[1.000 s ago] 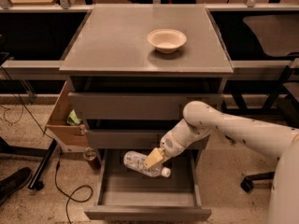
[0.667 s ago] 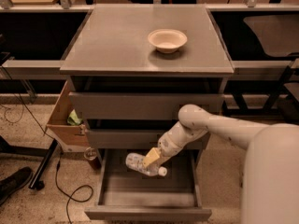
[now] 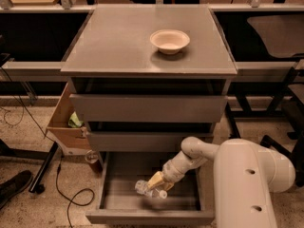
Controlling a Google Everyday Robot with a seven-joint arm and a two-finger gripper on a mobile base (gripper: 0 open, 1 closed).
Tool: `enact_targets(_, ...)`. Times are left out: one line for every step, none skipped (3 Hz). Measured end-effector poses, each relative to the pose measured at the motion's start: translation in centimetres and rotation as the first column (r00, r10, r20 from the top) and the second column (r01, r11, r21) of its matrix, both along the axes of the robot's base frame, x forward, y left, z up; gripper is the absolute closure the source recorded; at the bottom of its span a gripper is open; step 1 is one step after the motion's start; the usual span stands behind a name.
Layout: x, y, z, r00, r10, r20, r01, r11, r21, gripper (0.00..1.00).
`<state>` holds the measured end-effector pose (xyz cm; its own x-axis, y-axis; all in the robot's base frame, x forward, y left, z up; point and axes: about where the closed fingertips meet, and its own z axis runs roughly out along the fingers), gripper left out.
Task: Place blue plastic bottle into bottom drawer
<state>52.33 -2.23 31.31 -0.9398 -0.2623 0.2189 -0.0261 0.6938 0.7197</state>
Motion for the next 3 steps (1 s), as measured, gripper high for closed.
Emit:
enact_targets(-1.0, -1.2, -3.5, 0.9850, -0.167, -0.042, 0.168, 0.986, 0.020, 1.00)
enact_targets(-0.8, -2.1, -4.0, 0.9537, -0.301, -0.001, 0.300, 0.953, 0.043, 1.00)
enact_targets(-0.2, -2.6, -4.7, 0.8893, -0.454, 0.057, 0.450, 0.890, 0.069, 1.00)
